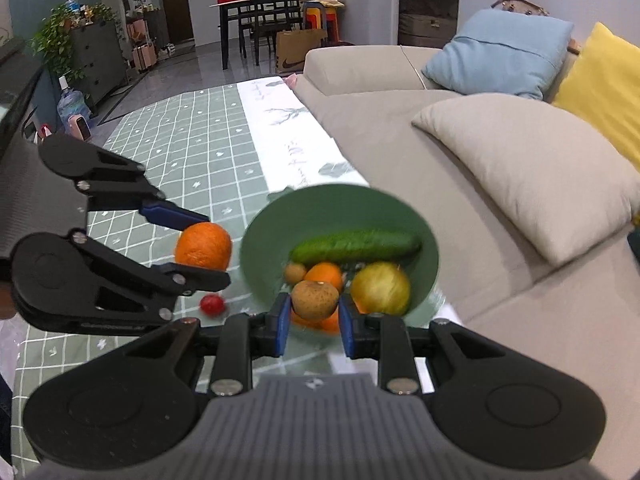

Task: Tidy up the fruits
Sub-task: 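Carry the orange and kiwi over the green colander with both grippers, then open both grippers to drop the orange and kiwi into the colander, then move both grippers back toward the last kiwi and red tomato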

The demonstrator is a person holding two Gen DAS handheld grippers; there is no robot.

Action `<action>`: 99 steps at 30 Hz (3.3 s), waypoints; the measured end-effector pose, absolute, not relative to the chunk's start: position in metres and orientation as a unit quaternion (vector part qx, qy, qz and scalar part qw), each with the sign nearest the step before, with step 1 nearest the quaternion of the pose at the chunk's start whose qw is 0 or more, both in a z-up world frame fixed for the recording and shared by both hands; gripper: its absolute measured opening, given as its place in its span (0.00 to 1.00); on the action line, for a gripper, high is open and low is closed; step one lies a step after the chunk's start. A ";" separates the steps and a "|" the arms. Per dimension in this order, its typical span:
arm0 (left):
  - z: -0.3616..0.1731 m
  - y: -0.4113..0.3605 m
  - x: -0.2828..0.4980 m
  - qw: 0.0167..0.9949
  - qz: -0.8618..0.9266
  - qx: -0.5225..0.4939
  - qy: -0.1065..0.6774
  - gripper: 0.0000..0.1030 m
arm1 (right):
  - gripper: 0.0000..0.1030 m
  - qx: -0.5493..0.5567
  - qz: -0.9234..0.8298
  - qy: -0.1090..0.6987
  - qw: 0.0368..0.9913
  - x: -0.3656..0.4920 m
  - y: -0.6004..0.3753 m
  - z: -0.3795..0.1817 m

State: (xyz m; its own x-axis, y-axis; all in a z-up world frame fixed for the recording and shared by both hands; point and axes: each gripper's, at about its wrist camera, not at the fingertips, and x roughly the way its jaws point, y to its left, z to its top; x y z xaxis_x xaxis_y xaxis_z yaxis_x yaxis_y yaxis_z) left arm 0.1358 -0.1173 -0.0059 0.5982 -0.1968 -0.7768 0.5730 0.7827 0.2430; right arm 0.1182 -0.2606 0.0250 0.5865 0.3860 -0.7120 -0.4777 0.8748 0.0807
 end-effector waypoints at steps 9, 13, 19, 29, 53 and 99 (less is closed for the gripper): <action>-0.029 -0.133 0.183 0.830 -0.234 0.308 0.401 0.49 | 0.21 -0.085 0.255 0.389 0.881 0.180 -0.255 0.008; -0.042 -0.138 0.198 0.815 -0.239 0.333 0.409 0.49 | 0.21 -0.098 0.269 0.396 0.872 0.197 -0.248 -0.006; -0.061 -0.140 0.210 0.801 -0.242 0.345 0.425 0.49 | 0.21 -0.128 0.303 0.401 0.855 0.213 -0.233 -0.030; -0.082 -0.138 0.212 0.790 -0.246 0.344 0.444 0.49 | 0.21 -0.166 0.335 0.407 0.833 0.222 -0.217 -0.055; -0.027 -0.128 0.195 0.817 -0.209 0.336 0.420 0.76 | 0.47 -0.201 0.311 0.392 0.842 0.212 -0.211 -0.023; -0.045 0.011 0.024 0.891 -0.077 0.002 0.448 0.79 | 0.48 -0.063 0.278 0.440 0.852 0.055 -0.149 -0.046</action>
